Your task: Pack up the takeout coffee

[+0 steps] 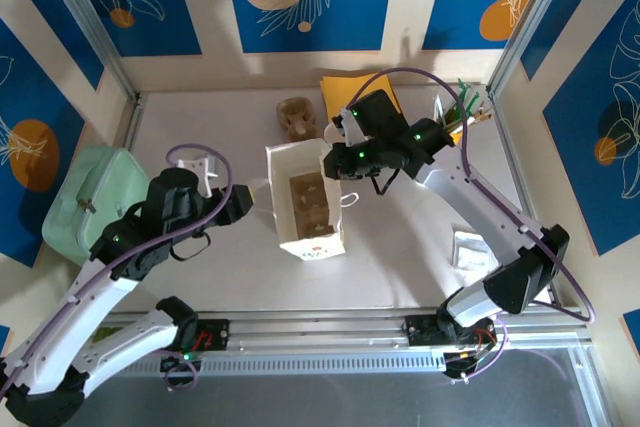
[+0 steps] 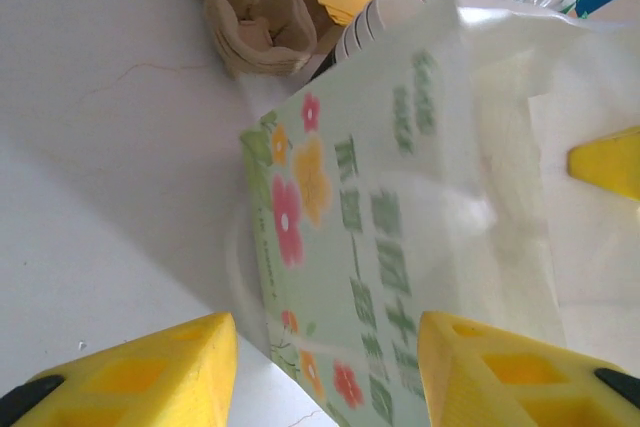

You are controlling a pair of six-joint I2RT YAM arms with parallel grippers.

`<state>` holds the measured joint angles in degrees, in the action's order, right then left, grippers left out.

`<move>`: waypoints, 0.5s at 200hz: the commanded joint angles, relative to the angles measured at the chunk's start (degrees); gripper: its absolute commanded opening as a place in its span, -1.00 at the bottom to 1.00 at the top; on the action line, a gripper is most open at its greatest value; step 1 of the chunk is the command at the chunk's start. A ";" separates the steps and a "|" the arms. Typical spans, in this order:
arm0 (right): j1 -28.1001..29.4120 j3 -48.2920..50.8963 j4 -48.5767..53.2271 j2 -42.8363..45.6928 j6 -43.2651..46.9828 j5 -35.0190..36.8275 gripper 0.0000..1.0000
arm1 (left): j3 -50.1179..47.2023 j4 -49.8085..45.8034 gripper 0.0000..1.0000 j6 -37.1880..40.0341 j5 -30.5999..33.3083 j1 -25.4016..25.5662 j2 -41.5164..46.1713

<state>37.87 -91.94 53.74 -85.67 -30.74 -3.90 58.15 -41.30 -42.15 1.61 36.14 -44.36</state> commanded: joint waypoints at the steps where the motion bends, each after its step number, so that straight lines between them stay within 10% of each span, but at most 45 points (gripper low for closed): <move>1: -0.51 -1.77 1.66 -1.12 -1.07 -3.09 -0.82 | -0.66 -1.13 0.02 -0.87 1.81 0.42 1.68; 100: -6.55 -7.00 5.08 -7.92 -0.34 -6.36 -0.75 | -1.81 -2.65 0.06 -1.09 3.62 0.41 4.44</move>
<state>32.05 -96.79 56.77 -93.23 -31.94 -7.68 56.88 -42.74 -42.92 3.75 36.14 -41.06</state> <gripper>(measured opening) 0.108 0.525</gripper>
